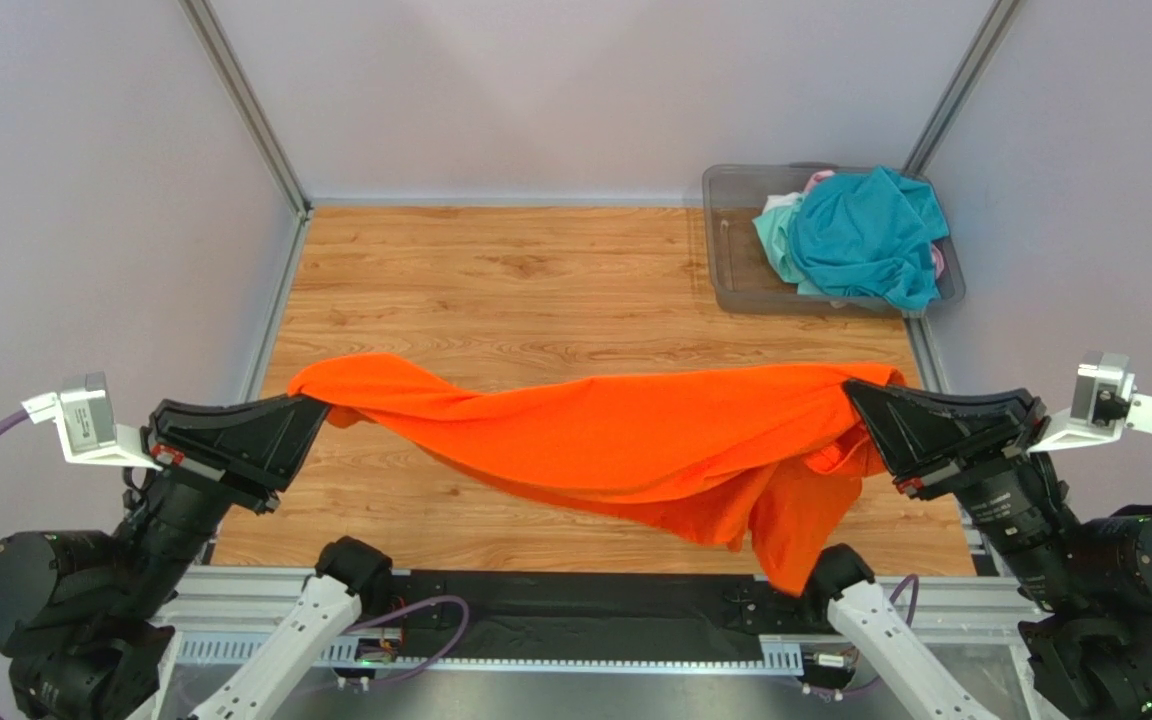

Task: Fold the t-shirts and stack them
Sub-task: Flatten the tshirt out

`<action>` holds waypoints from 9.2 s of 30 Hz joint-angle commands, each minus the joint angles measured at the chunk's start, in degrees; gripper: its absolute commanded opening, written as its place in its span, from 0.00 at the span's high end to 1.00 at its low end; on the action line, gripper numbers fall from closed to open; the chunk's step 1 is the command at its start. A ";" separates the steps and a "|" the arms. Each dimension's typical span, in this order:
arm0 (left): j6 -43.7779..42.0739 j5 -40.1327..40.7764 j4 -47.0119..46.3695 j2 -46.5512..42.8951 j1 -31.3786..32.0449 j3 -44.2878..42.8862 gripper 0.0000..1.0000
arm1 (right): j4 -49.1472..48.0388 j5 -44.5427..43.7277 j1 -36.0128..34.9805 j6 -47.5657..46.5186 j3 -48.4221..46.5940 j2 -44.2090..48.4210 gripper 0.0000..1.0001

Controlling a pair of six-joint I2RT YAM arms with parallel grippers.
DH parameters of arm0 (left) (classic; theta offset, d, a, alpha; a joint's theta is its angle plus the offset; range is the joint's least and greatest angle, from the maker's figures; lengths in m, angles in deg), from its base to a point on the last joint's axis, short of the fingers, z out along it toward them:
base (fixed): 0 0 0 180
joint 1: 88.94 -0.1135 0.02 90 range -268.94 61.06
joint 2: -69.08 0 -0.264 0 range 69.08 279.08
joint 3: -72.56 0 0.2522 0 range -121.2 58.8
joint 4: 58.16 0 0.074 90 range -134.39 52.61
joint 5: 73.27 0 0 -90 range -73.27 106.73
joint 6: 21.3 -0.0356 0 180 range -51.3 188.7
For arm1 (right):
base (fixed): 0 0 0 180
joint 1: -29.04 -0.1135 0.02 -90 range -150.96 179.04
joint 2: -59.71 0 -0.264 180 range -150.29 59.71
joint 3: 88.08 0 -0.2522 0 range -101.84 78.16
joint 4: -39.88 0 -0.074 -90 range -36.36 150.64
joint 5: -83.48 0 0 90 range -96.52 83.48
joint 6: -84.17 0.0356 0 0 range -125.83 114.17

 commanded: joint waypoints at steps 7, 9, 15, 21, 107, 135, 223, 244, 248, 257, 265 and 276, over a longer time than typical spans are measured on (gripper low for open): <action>-2.21 25.49 10.79 19.74 0.01 1.92 1.00 | -3.01 -7.46 -0.11 3.39 10.76 -11.43 0.98; -1.08 30.35 11.41 28.50 -0.60 5.17 1.00 | -6.34 -14.01 -0.02 3.75 15.00 -14.69 0.98; -2.21 13.34 5.35 55.83 -16.24 7.91 0.86 | -7.08 -29.40 1.91 -0.11 17.67 -39.03 0.56; -2.83 9.37 4.39 58.02 -16.95 8.95 0.00 | -2.67 -32.08 1.74 0.14 17.46 -42.77 0.10; 16.33 40.04 10.01 15.55 12.05 47.37 1.00 | 11.92 -29.27 1.74 21.94 46.83 -15.23 0.04; 14.40 39.95 7.20 13.61 12.05 49.04 1.00 | -3.62 -26.37 1.74 21.86 54.04 -32.64 0.39; -10.39 24.22 -16.80 81.56 -13.96 5.53 1.00 | -30.80 -19.16 4.99 -6.98 3.51 -79.04 1.00; -9.07 25.54 -4.86 82.53 -20.29 -3.60 0.00 | -12.79 -21.53 3.23 2.53 -14.34 -88.37 0.27; -8.11 23.53 -4.23 76.74 -20.29 -1.16 0.00 | -11.90 -20.57 3.32 -0.12 -8.73 -80.91 0.00; -5.29 3.59 -13.79 60.56 -17.83 17.98 0.00 | -11.37 -21.18 3.41 4.36 21.23 -50.94 0.00; -4.14 -1.53 -18.64 62.65 -16.95 26.79 0.00 | -19.87 -16.79 6.31 6.56 38.83 -41.08 0.00; -5.55 4.61 -16.89 67.67 -16.95 29.97 0.00 | -29.21 -9.25 8.16 4.98 40.33 -51.52 0.00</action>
